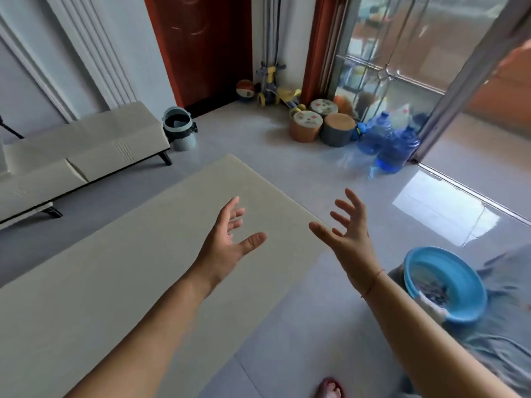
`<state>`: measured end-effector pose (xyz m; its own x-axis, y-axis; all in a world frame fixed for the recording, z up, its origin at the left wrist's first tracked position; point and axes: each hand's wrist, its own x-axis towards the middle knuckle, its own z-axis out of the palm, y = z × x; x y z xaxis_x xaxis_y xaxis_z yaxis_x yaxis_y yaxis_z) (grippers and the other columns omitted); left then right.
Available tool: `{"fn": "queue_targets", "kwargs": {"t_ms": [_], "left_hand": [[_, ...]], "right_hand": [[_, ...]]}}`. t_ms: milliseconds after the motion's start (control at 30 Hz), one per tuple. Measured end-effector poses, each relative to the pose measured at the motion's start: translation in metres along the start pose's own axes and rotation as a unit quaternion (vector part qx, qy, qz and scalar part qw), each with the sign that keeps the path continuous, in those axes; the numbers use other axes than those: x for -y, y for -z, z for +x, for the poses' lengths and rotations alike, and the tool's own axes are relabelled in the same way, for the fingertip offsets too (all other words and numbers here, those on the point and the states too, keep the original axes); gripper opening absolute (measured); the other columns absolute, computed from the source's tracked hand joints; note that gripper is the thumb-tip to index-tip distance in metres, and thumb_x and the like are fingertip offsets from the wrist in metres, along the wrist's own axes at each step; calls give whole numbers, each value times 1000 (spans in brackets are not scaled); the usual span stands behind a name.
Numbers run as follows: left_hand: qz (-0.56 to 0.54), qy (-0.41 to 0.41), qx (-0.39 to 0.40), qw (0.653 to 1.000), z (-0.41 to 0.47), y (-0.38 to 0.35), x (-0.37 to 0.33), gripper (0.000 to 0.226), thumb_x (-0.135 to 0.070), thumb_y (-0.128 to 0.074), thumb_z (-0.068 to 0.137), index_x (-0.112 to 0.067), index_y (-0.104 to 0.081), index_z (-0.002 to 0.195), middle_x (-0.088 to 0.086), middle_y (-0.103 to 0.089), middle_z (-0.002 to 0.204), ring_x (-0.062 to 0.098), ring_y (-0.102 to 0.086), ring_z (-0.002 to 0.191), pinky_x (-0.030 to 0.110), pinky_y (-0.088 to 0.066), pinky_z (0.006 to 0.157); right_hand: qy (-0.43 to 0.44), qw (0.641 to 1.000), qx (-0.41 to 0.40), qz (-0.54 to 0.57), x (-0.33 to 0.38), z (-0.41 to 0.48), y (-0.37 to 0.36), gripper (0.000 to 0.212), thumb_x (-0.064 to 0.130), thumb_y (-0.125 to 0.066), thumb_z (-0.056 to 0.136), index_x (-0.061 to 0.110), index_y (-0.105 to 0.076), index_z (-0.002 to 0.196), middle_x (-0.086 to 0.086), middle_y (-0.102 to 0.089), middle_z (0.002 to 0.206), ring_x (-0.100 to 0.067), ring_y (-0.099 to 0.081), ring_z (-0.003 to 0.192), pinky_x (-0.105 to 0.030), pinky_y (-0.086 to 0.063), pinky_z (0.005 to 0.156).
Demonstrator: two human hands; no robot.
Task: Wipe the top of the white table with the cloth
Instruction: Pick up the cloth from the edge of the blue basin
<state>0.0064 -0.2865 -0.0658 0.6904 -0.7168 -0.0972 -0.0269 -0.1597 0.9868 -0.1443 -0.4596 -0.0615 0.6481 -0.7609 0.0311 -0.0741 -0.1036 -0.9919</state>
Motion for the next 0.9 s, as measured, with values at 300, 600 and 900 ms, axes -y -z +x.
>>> {"fn": "queue_targets", "kwargs": {"t_ms": [300, 600, 900], "left_hand": [[21, 3, 75, 997, 66, -156, -16, 92, -45, -72, 64, -38, -24, 142, -10, -42, 139, 6, -42, 127, 12, -33, 89], [42, 2, 162, 986, 117, -313, -30, 94, -49, -72, 64, -39, -22, 143, -11, -41, 139, 7, -42, 126, 35, -34, 108], [87, 2, 253, 963, 172, -426, -30, 96, -53, -72, 64, -39, -21, 144, -11, -41, 140, 7, -44, 124, 37, -36, 108]], "right_hand": [[-28, 997, -69, -7, -42, 32, 146, 96, 41, -76, 62, 35, -23, 142, 3, -39, 137, -14, -46, 122, -30, -38, 99], [-44, 989, -136, -38, -76, 59, 287, 96, 47, -73, 63, 36, -21, 143, 4, -36, 139, -14, -46, 122, -31, -40, 100], [-75, 968, -237, -19, -113, 76, 384, 93, 37, -77, 62, 35, -26, 141, 3, -41, 136, -9, -49, 117, -37, -43, 102]]}}
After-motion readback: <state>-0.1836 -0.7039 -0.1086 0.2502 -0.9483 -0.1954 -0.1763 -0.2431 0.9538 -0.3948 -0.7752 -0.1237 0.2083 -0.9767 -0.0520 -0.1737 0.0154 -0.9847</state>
